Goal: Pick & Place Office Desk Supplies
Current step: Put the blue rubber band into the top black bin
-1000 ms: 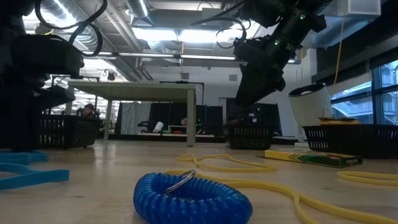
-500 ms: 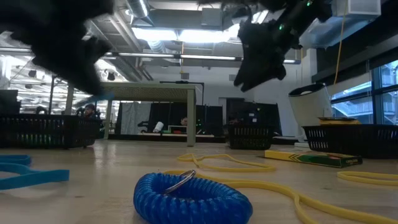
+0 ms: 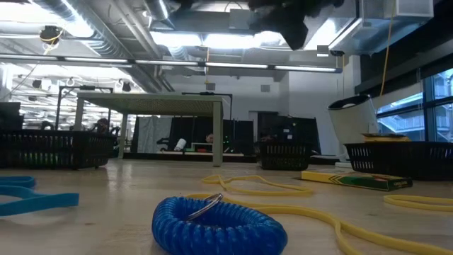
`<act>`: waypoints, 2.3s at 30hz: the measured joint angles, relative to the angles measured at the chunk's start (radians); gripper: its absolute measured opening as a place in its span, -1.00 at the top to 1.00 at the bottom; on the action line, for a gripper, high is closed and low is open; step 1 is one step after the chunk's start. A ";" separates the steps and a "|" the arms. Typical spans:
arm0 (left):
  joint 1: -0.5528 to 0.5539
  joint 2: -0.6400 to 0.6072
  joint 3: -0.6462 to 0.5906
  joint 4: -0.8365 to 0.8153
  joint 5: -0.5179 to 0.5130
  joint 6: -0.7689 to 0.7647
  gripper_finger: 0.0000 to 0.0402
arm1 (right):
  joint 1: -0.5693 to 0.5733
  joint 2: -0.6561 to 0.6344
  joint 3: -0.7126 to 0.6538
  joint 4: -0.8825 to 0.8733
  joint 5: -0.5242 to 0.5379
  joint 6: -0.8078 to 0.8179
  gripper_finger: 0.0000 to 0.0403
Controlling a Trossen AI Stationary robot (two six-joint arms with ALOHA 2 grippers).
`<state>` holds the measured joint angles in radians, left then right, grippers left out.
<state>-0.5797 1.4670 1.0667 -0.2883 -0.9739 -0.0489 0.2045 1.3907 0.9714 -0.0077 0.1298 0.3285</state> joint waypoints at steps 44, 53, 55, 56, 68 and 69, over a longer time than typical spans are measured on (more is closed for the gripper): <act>0.217 -0.001 0.000 0.412 0.086 0.545 0.99 | -0.008 0.018 0.000 0.176 -0.137 0.054 -0.15; 0.212 -0.001 0.000 0.412 0.087 0.523 0.98 | -0.009 0.018 0.000 0.156 -0.010 0.049 0.45; 0.212 -0.001 0.000 0.412 0.086 0.499 0.97 | -0.009 0.018 0.000 0.154 -0.007 0.047 0.63; 0.212 -0.001 0.000 0.412 0.086 0.493 0.97 | -0.009 0.018 0.000 0.155 -0.007 0.043 0.73; 0.212 -0.001 0.000 0.392 0.078 0.385 0.80 | -0.012 0.018 0.000 0.148 -0.014 0.029 0.97; 0.212 -0.001 0.000 0.383 0.078 0.368 0.75 | -0.014 0.018 0.000 0.141 -0.014 0.029 0.98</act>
<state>-0.3676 1.4662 1.0672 0.0943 -0.8959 0.3191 0.1900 1.4086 0.9710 0.1337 0.1154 0.3573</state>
